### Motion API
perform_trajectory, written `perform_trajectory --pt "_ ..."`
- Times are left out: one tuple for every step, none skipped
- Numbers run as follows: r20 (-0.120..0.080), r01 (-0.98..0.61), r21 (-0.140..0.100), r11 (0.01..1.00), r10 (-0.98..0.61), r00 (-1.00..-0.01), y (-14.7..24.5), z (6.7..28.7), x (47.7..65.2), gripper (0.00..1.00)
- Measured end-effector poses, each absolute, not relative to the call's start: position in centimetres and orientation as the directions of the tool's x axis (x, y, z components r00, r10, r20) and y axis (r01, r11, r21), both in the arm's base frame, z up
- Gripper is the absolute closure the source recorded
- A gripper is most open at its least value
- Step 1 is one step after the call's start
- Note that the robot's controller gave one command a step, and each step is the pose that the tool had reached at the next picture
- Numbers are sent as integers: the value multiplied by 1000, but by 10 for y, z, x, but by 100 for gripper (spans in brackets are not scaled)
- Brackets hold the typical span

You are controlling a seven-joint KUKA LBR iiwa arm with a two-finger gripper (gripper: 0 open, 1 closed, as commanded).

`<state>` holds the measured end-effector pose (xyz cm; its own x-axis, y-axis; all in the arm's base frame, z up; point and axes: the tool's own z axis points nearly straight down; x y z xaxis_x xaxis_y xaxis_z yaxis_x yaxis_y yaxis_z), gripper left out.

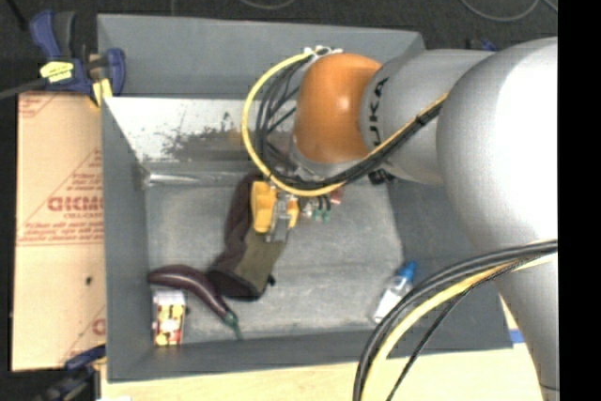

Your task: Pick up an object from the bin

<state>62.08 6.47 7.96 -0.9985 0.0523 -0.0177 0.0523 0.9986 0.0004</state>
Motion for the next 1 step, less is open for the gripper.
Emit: perform_trajectory --pt "-18 52 0 999 52 -998 65 80 621 100"
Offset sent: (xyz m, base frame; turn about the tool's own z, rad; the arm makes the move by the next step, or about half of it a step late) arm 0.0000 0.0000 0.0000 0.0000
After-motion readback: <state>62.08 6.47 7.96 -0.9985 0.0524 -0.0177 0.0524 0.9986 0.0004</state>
